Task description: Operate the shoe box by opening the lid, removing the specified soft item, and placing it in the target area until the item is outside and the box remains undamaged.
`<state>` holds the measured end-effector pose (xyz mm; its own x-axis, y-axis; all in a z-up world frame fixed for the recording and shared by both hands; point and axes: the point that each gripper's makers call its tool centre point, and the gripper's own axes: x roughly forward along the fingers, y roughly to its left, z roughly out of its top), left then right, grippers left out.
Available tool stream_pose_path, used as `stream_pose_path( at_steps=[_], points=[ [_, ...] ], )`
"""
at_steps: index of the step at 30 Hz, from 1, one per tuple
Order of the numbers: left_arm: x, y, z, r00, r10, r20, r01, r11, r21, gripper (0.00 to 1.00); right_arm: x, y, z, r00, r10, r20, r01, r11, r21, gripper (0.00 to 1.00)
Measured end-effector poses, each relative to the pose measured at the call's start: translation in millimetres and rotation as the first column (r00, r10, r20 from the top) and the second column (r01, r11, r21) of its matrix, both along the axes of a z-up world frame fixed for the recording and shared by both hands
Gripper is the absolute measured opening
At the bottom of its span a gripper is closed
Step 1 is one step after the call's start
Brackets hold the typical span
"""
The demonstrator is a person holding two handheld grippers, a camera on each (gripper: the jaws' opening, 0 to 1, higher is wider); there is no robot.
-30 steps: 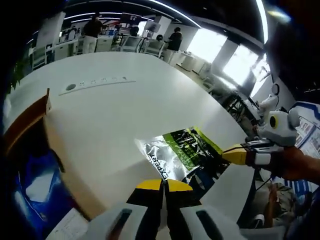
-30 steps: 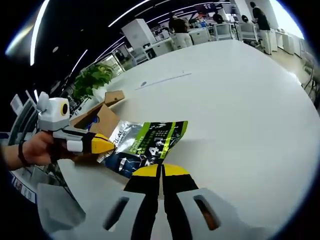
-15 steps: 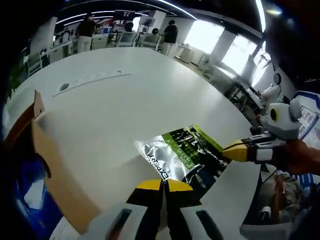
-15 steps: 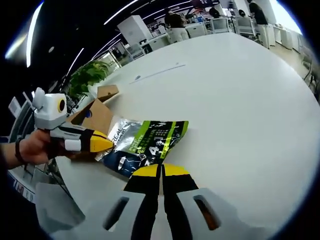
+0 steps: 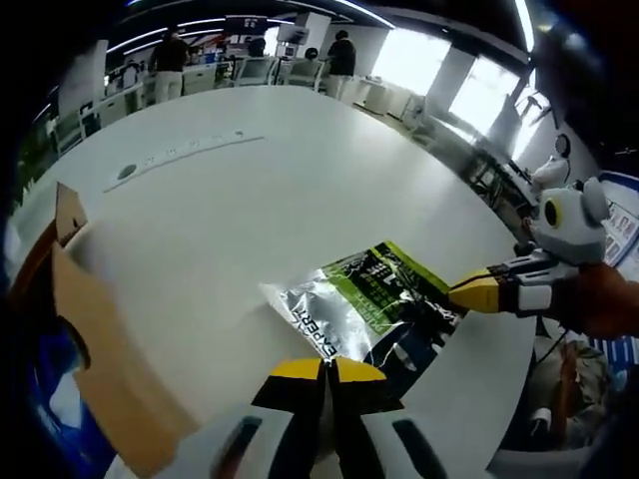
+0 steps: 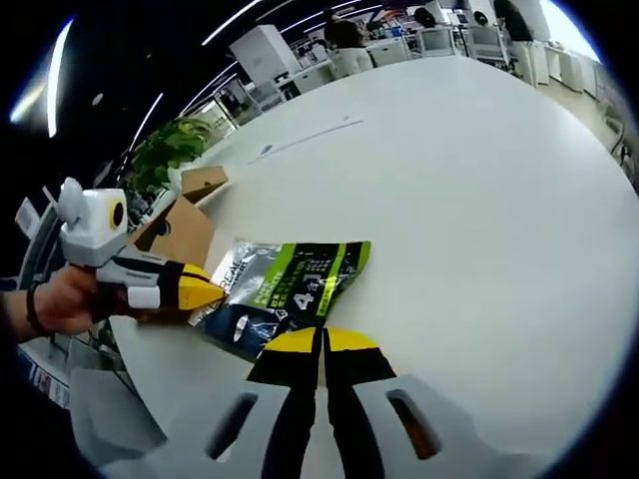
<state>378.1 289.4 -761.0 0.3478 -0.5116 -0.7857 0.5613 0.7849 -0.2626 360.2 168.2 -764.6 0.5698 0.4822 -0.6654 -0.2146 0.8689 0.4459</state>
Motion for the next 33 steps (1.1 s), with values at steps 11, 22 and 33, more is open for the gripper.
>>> stream_pose_path(
  at_steps=[11,22,33],
  points=[
    [8.6,2.9,-15.8,1.0,0.003,0.018,-0.005,0.997,0.071,0.03,5.7,-1.3,-6.8,1.0,-0.011,-0.015,0.011,1.0,0.006,0.0],
    [13.4,5.4,-17.9,0.999,0.014,0.034,-0.017,0.996,0.093,0.07,4.3,-6.0,-9.9,1.0,-0.01,-0.02,0.01,1.0,-0.003,0.0],
    [12.6,7.5,-15.4,0.999,0.018,0.039,-0.021,0.996,0.09,0.1,5.8,-8.7,-9.7,0.999,-0.038,-0.02,0.038,0.999,-0.012,0.01]
  ],
)
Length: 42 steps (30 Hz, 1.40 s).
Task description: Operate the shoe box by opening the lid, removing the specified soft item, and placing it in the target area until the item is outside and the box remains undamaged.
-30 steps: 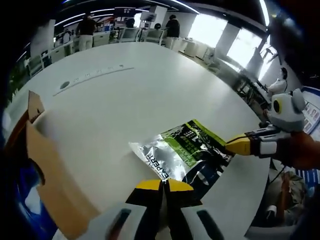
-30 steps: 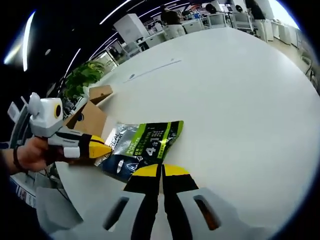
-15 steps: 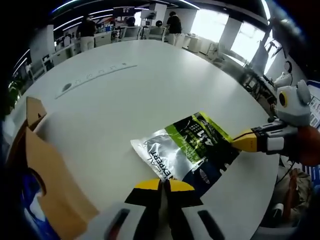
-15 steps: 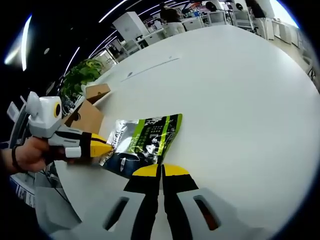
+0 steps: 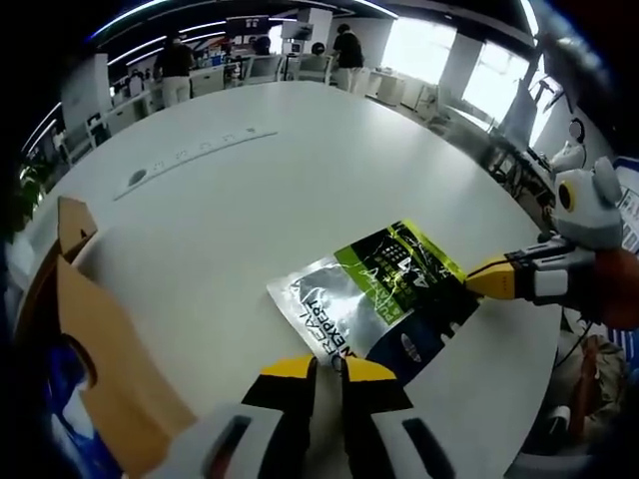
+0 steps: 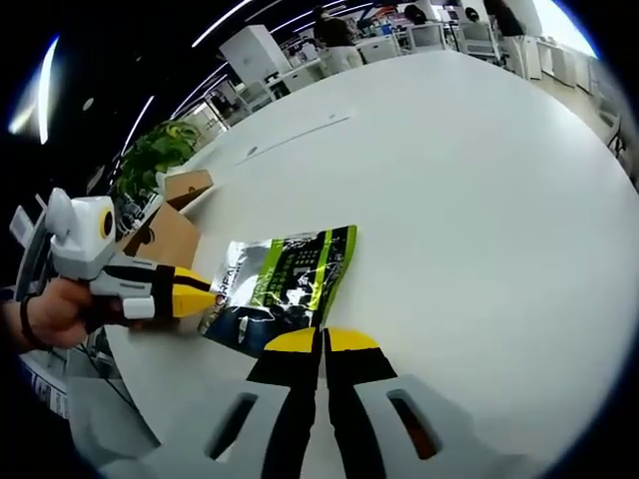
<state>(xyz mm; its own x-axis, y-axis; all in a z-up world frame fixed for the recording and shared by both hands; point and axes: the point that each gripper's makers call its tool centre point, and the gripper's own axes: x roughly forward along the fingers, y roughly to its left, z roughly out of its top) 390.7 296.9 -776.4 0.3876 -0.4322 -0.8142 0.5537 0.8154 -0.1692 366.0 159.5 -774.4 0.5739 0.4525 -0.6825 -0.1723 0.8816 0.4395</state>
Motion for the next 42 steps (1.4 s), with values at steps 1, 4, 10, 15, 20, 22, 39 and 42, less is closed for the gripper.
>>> stream_pose_path(
  at_steps=[1,4,10,15,20,22,39,42],
  points=[
    [-0.5,0.3,0.7,1.0,0.002,0.001,-0.002,1.0,-0.001,0.1,0.0,-0.2,0.1,1.0,-0.002,0.0,0.002,1.0,0.0,0.01],
    [-1.6,1.1,1.5,1.0,0.004,0.001,-0.004,1.0,-0.007,0.11,-1.8,-4.1,-0.8,1.0,-0.011,-0.006,0.011,1.0,-0.016,0.01],
    [-10.7,1.5,6.7,1.0,0.013,-0.006,-0.013,0.999,-0.042,0.12,-7.5,-9.1,1.3,0.999,-0.038,-0.007,0.038,0.999,-0.031,0.01],
    [-20.0,1.0,10.4,1.0,0.002,0.001,-0.002,0.999,-0.053,0.12,-10.3,-12.6,5.9,0.999,-0.044,-0.001,0.044,0.998,-0.045,0.01],
    [-23.8,4.1,17.5,1.0,-0.002,0.009,0.002,0.998,-0.062,0.12,-14.3,-14.9,9.6,0.999,-0.049,0.005,0.049,0.997,-0.053,0.01],
    [-25.9,5.0,23.0,1.0,-0.006,0.015,0.007,0.998,-0.067,0.12,-16.4,-15.1,12.8,0.999,-0.054,0.009,0.054,0.997,-0.056,0.01],
    [-29.3,25.5,56.1,0.998,-0.009,0.058,0.016,0.993,-0.12,0.14,-25.1,1.2,30.2,0.998,-0.047,0.035,0.049,0.995,-0.081,0.04],
    [-23.1,31.5,58.4,0.998,0.001,0.07,0.009,0.99,-0.139,0.15,-22.8,7.5,39.9,0.998,-0.046,0.048,0.05,0.995,-0.084,0.04]
  ],
)
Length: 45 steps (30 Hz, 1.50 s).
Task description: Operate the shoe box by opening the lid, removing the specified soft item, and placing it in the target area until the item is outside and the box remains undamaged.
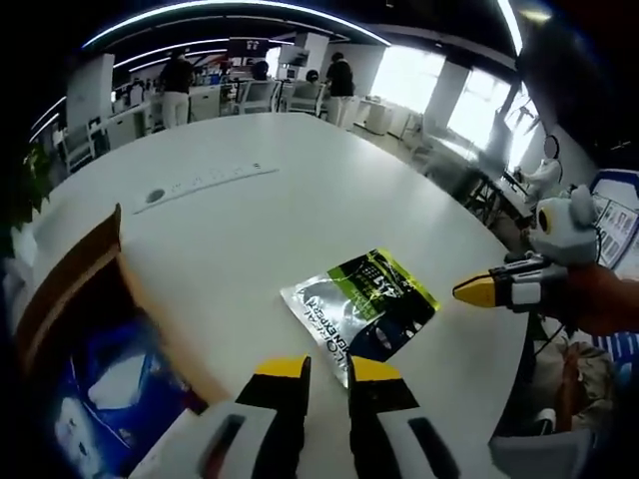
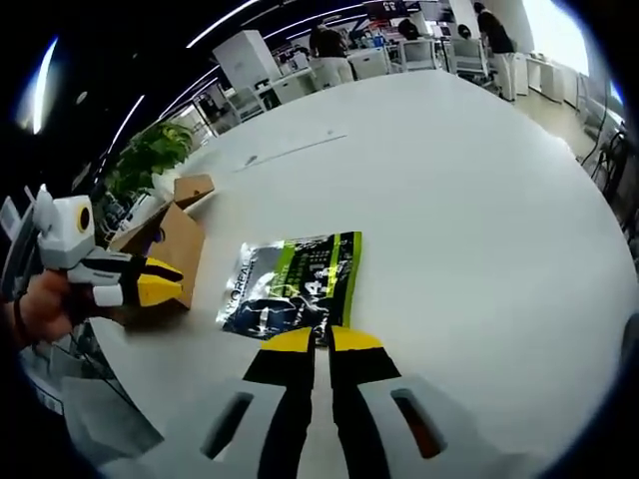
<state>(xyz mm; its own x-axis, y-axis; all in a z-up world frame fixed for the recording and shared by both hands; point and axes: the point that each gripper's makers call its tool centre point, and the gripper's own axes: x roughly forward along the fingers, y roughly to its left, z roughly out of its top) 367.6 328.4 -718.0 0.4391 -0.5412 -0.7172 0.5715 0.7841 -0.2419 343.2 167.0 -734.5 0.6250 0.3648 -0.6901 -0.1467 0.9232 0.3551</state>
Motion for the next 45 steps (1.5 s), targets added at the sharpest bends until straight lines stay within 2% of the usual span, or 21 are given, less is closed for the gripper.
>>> stream_pose_path(
  at_steps=[4,10,13,23,32,45],
  points=[
    [7.1,6.5,9.3,1.0,0.004,0.02,-0.004,1.0,-0.02,0.16,4.6,7.4,11.5,1.0,-0.005,0.021,0.005,1.0,0.013,0.04],
    [12.3,13.4,27.8,0.999,0.036,0.035,-0.033,0.995,-0.089,0.17,11.7,31.1,30.8,0.999,0.013,0.047,-0.014,1.0,0.013,0.05],
    [13.8,19.7,34.3,0.998,0.045,0.051,-0.039,0.994,-0.097,0.17,14.8,44.9,37.9,0.998,0.036,0.06,-0.037,0.999,0.016,0.06],
    [19.3,53.3,43.4,0.994,0.084,0.069,-0.075,0.989,-0.127,0.18,29.3,91.0,57.0,0.989,0.114,0.097,-0.116,0.993,0.013,0.06],
    [27.0,95.8,53.3,0.986,0.136,0.094,-0.123,0.984,-0.129,0.19,44.0,127.2,64.7,0.978,0.176,0.114,-0.178,0.984,0.011,0.07],
    [19.7,182.4,51.9,0.961,0.26,0.091,-0.249,0.961,-0.123,0.21,54.5,200.0,70.0,0.946,0.297,0.132,-0.301,0.954,0.014,0.07]
  ],
)
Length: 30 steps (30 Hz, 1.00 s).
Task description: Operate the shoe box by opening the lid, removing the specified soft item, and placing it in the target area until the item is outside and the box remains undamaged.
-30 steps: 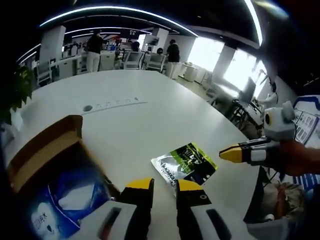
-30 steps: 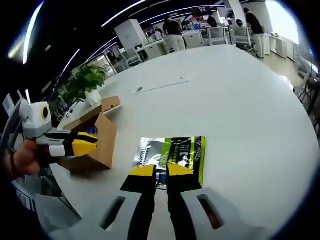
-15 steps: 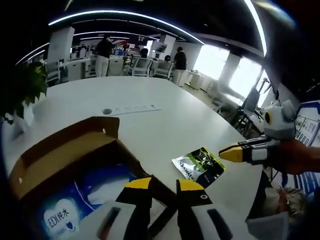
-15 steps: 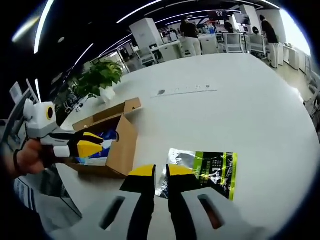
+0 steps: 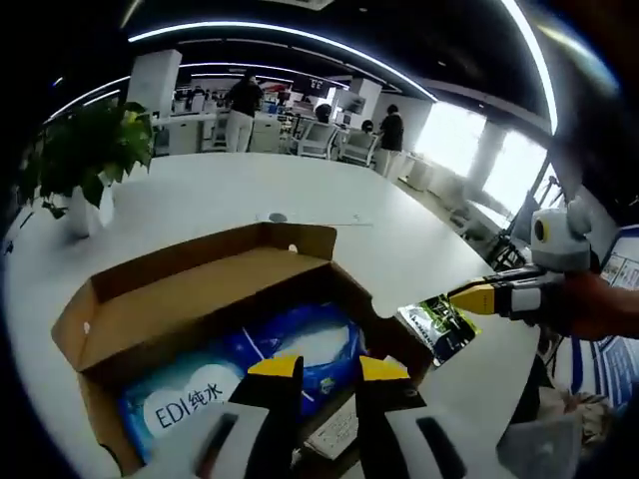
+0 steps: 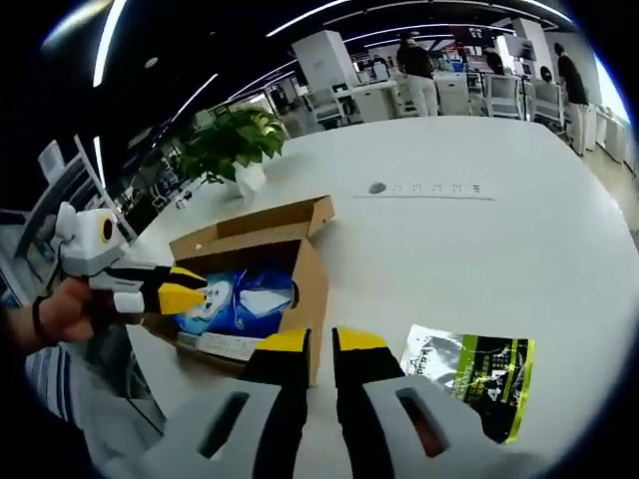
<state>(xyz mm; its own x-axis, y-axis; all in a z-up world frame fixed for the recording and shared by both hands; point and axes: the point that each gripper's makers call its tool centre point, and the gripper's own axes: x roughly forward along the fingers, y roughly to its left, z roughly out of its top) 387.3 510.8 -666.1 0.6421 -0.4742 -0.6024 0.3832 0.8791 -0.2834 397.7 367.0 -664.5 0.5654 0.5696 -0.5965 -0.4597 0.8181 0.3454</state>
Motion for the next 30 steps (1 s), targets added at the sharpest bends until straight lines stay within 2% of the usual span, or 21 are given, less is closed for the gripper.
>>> stream_pose_path(
  at_steps=[7,22,30],
  points=[
    [-5.6,32.8,-0.9,0.999,0.05,0.003,-0.05,0.999,0.005,0.21,6.7,22.4,-1.8,0.999,0.039,-0.002,-0.039,0.999,0.007,0.07],
    [-28.1,106.2,-1.5,0.986,0.167,-0.001,-0.167,0.986,0.018,0.21,6.1,93.6,-8.5,0.989,0.146,-0.016,-0.145,0.989,0.021,0.07],
    [-39.4,132.2,-4.1,0.977,0.214,-0.007,-0.214,0.977,0.018,0.21,3.3,122.0,-17.8,0.982,0.188,-0.029,-0.187,0.982,0.02,0.07]
  ],
)
